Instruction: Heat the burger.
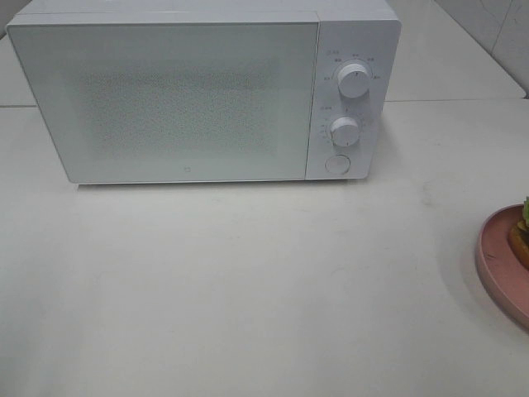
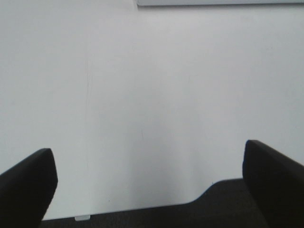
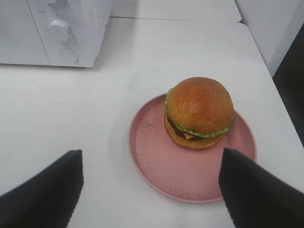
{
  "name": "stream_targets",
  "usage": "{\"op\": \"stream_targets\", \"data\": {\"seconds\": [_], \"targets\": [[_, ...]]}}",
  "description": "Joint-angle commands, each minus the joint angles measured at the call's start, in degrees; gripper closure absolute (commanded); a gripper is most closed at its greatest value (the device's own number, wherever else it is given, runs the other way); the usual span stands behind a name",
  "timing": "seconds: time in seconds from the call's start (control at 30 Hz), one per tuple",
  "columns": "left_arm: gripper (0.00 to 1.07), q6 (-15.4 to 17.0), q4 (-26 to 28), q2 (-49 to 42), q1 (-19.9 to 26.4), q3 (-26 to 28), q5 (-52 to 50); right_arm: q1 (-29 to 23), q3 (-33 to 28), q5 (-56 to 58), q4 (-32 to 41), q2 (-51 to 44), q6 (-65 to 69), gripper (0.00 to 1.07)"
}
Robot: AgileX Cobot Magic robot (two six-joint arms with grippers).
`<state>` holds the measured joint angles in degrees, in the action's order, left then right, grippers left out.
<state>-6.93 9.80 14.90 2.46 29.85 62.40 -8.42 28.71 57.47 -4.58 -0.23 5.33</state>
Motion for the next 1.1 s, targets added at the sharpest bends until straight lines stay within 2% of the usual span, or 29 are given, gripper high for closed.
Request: {"op": "stream_targets", "data": {"seconds": [0.03, 0.2, 0.5, 1.1], "targets": [[0.07, 0.23, -0.23, -5.10, 0.17, -0.23, -0.74, 0.34, -0.06, -0.40, -0.23, -1.83, -0.40, 0.31], [0.07, 0.11, -0.40, -11.17, 0.17, -0.23, -0.74, 0.34, -0.06, -0.40, -0.23, -1.83, -0.40, 0.31], [0.07, 0.11, -0.46, -16.73, 0.17, -0.23, -0.74, 0.34, -0.06, -0.40, -0.23, -1.83, -0.40, 0.31], [0.07, 0.11, -0.29, -16.44, 0.17, -0.23, -0.74, 0.34, -0.06, -0.40, -0.23, -1.32, -0.40, 0.31]]}}
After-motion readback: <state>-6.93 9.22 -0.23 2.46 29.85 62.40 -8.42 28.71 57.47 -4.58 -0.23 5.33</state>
